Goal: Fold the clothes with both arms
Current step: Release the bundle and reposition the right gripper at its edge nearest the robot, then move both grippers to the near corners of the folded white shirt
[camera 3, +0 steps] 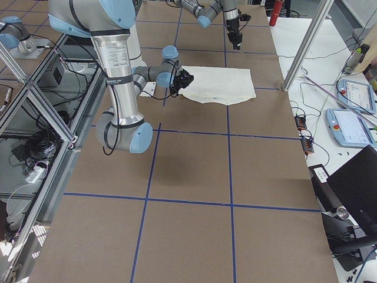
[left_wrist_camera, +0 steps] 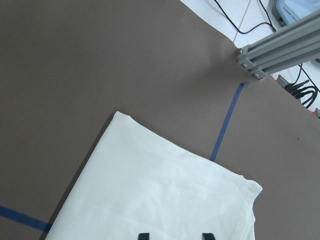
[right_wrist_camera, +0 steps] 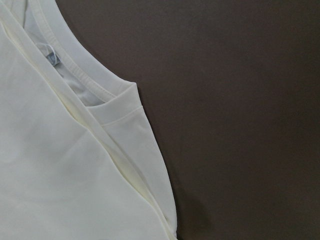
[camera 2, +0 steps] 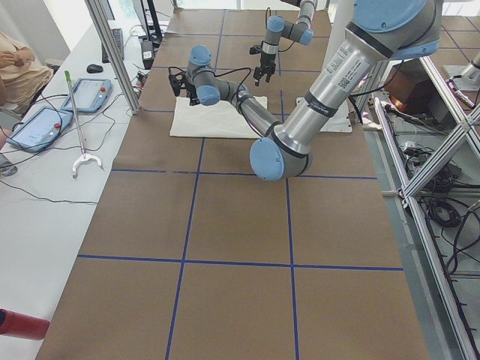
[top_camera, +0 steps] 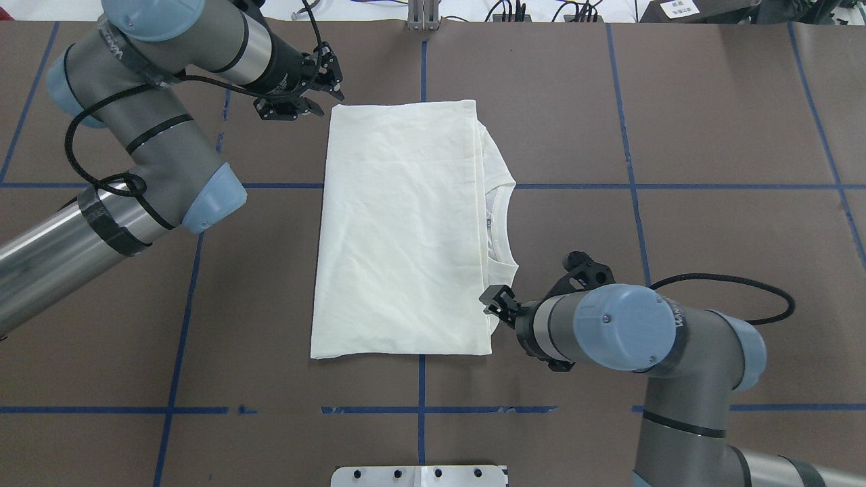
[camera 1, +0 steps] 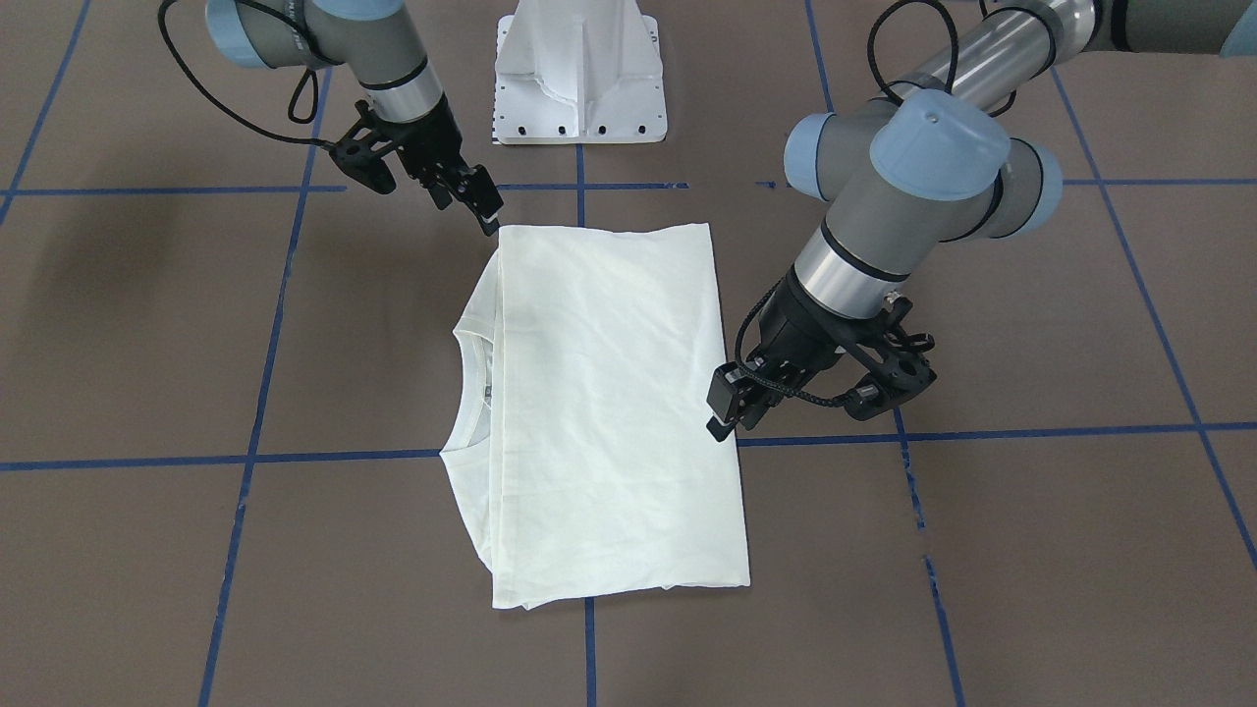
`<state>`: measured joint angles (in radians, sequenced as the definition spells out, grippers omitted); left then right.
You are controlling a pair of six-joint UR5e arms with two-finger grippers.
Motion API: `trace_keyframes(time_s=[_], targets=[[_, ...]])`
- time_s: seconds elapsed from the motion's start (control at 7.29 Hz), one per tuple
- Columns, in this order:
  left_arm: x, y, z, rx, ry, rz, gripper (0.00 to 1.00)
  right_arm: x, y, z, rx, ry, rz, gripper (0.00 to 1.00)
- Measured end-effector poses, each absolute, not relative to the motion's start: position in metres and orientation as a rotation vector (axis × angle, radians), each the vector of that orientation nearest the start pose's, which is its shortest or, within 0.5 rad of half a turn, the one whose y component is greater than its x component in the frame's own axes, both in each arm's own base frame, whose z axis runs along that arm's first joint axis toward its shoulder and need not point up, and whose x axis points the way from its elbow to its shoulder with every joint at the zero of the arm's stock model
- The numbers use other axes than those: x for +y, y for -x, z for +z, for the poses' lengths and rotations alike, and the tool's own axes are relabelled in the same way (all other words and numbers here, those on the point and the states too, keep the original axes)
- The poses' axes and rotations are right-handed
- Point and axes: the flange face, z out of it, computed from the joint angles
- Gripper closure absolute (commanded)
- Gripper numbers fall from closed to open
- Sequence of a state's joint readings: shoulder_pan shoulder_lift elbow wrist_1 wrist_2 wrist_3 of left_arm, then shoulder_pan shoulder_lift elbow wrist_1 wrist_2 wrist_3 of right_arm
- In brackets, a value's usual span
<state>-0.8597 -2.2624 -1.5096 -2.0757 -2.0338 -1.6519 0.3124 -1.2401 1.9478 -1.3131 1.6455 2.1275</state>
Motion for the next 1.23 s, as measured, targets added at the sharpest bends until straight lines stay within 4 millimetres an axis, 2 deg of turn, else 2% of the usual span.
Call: trace_keyframes(time_s=[0.27,0.55,0.69,0.82,0.96,1.1,1.23], targets=[[-0.593,-0.396,0.207,1.202,-0.04,-0.562,0.53,-0.302,0.543,0.284,-0.954,0.183,0.801,0.1],[-0.592,-0.397,0.207,1.201,-0.039,-0.561,0.53,-0.303,0.554,0.288,-0.937,0.178,0.808,0.15],[-0.591,-0.397,0.206,1.201,-0.039,-0.56,0.53,-0.302,0.558,0.291,-0.93,0.177,0.808,0.35],[-0.591,-0.397,0.206,1.202,-0.039,-0.56,0.53,-0.301,0.56,0.293,-0.925,0.179,0.808,0.5],[-0.591,-0.396,0.205,1.203,-0.04,-0.559,0.53,-0.3,0.561,0.294,-0.922,0.183,0.813,0.52],[-0.59,-0.396,0.204,1.205,-0.04,-0.56,0.53,-0.298,0.562,0.295,-0.919,0.188,0.819,0.98],[-0.589,-0.395,0.203,1.206,-0.039,-0.562,0.53,-0.297,0.563,0.294,-0.92,0.191,0.821,1.0]])
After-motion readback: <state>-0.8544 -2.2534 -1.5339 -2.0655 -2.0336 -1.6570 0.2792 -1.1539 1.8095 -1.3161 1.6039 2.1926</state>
